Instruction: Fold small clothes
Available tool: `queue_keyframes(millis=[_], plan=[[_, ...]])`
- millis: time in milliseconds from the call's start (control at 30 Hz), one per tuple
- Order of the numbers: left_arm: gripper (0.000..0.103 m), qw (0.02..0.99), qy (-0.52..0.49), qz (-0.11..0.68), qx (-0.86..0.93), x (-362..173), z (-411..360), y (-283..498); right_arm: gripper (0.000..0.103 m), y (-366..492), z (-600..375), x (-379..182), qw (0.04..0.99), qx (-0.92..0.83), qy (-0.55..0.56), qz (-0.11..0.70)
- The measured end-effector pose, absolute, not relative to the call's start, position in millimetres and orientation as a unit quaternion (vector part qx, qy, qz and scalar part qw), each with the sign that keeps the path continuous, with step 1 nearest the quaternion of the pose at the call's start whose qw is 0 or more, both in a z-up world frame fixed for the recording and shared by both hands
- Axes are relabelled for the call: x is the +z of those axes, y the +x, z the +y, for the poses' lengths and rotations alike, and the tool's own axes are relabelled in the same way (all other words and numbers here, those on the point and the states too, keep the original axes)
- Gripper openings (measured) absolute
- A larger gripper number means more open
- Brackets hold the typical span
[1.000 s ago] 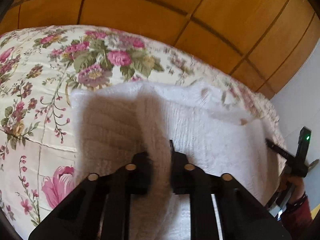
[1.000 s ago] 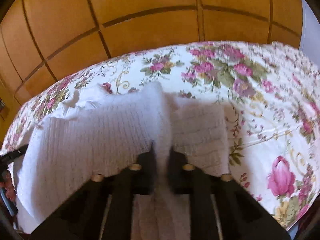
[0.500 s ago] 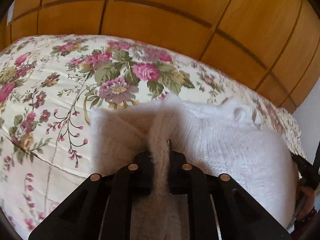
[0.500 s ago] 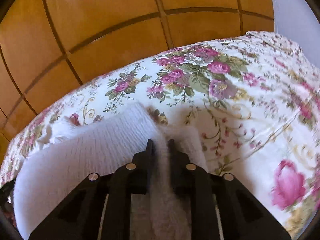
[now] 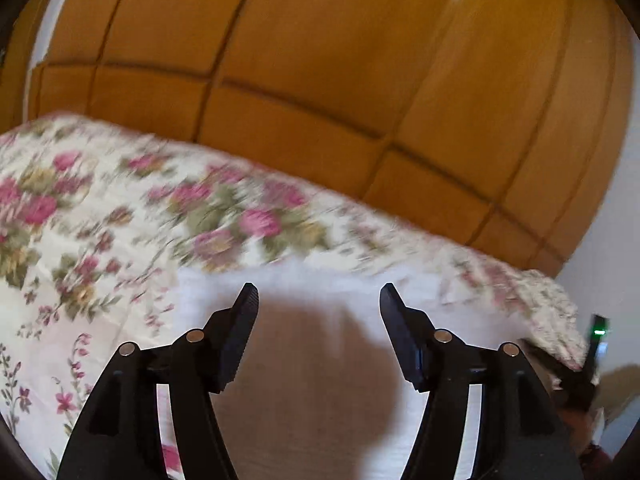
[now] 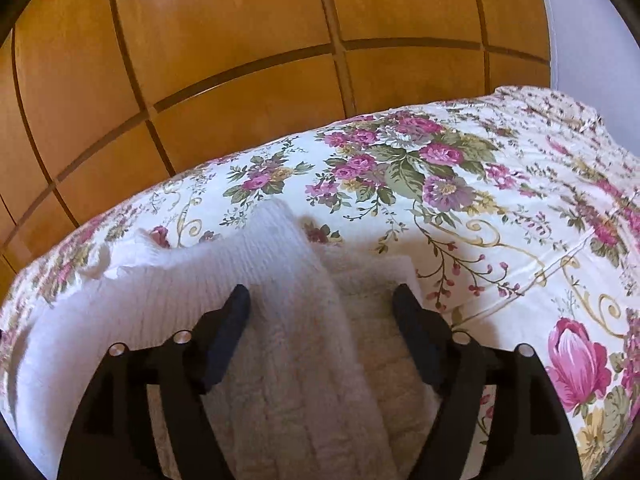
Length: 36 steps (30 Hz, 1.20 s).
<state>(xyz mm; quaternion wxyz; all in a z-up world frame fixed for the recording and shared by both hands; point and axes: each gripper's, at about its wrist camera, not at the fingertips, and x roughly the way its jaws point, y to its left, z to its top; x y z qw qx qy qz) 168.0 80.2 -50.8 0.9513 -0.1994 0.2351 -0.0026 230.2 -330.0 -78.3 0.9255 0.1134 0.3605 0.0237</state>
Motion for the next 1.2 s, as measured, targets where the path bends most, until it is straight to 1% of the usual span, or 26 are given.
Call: queue_keyframes(millis=[100, 167, 200, 233, 300, 333, 400, 433, 467, 500, 533, 567, 667, 800, 900, 933, 1000, 1033, 1100, 1133, 1167, 1200], plan=[[0.062, 0.953, -0.157, 0.255, -0.050, -37, 45, 177, 0.077, 230, -330, -79, 0.927, 0.021, 0.111, 0.359], [0.061, 0.947, -0.132, 0.286, -0.069, -40, 20, 189, 0.077, 229, -331, -79, 0.927, 0.022, 0.112, 0.358], [0.060, 0.942, -0.124, 0.303, -0.077, -44, 11, 195, 0.078, 229, -331, -79, 0.927, 0.022, 0.114, 0.357], [0.057, 0.935, -0.108, 0.327, -0.079, -51, -1, 206, 0.078, 229, -331, -79, 0.927, 0.022, 0.114, 0.357], [0.054, 0.923, -0.086, 0.368, -0.076, -65, -16, 225, 0.078, 229, -332, -79, 0.927, 0.023, 0.116, 0.356], [0.049, 0.919, -0.085, 0.379, -0.072, -69, -19, 230, 0.078, 229, -331, -79, 0.927, 0.023, 0.115, 0.356], [0.049, 0.909, -0.088, 0.404, -0.061, -82, -22, 249, 0.078, 229, -332, -79, 0.927, 0.023, 0.115, 0.356], [0.042, 0.909, -0.080, 0.405, -0.058, -85, -25, 254, 0.078, 229, -332, -79, 0.927, 0.023, 0.115, 0.356], [0.028, 0.910, -0.072, 0.404, -0.055, -86, -26, 255, 0.078, 229, -332, -79, 0.927, 0.023, 0.117, 0.355], [0.020, 0.910, -0.064, 0.405, -0.055, -87, -28, 258, 0.078, 229, -332, -79, 0.927, 0.024, 0.118, 0.355], [0.006, 0.909, -0.062, 0.407, -0.061, -87, -29, 261, 0.078, 229, -333, -79, 0.927, 0.025, 0.119, 0.355], [0.004, 0.908, -0.064, 0.409, -0.067, -86, -29, 262, 0.078, 229, -333, -79, 0.927, 0.025, 0.120, 0.355], [0.003, 0.914, -0.071, 0.393, -0.076, -71, -28, 265, 0.079, 229, -333, -80, 0.926, 0.026, 0.123, 0.356], [0.003, 0.936, -0.067, 0.340, -0.065, -43, -25, 268, 0.079, 229, -333, -80, 0.926, 0.026, 0.123, 0.356], [0.003, 0.930, -0.038, 0.362, -0.058, -60, -29, 281, 0.079, 229, -333, -80, 0.926, 0.027, 0.123, 0.355], [0.003, 0.924, -0.010, 0.379, -0.051, -77, -32, 286, 0.079, 229, -333, -80, 0.926, 0.027, 0.124, 0.356], [0.004, 0.906, 0.005, 0.419, -0.056, -106, -34, 290, 0.079, 230, -334, -80, 0.925, 0.029, 0.126, 0.356], [0.005, 0.915, -0.002, 0.400, -0.059, -106, -31, 285, 0.079, 230, -334, -80, 0.925, 0.030, 0.127, 0.356], [0.014, 0.917, -0.012, 0.393, -0.063, -102, -27, 282, 0.080, 230, -334, -81, 0.925, 0.030, 0.127, 0.356], [0.024, 0.917, -0.023, 0.394, -0.061, -101, -23, 281, 0.080, 230, -334, -81, 0.925, 0.030, 0.127, 0.356], [0.035, 0.917, -0.036, 0.393, -0.059, -100, -18, 278, 0.080, 230, -334, -81, 0.925, 0.030, 0.127, 0.357], [0.043, 0.918, -0.055, 0.387, -0.059, -97, -11, 274, 0.081, 230, -334, -80, 0.925, 0.030, 0.126, 0.357]])
